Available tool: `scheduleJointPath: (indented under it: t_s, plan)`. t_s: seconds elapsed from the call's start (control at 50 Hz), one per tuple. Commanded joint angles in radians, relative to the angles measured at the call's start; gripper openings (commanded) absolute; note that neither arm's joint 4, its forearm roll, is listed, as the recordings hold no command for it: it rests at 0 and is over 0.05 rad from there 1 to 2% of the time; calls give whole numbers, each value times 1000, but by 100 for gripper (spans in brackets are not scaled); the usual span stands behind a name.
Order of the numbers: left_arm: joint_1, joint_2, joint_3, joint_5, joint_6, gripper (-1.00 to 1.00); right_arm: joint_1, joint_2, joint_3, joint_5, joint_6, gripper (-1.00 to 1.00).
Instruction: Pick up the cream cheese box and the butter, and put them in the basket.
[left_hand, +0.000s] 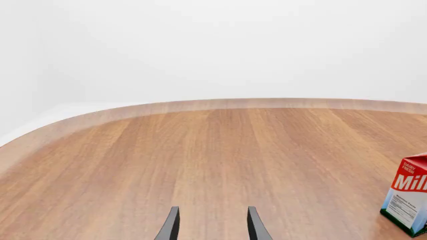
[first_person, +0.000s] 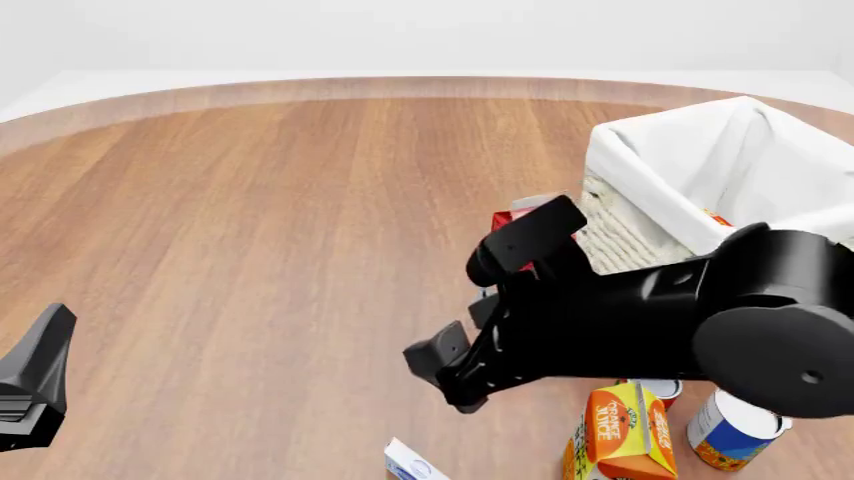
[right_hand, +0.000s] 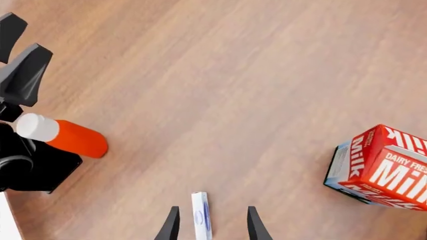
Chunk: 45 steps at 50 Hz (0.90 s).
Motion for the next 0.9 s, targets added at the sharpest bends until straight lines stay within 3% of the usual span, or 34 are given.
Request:
scheduleJointPath:
  t_s: [0.02,0.9]
  plan:
    - [0,0,0,0,0,100,7,40,15,-26,11,100]
    - [0,0,0,0,0,100,40,196,47,-144,45,100]
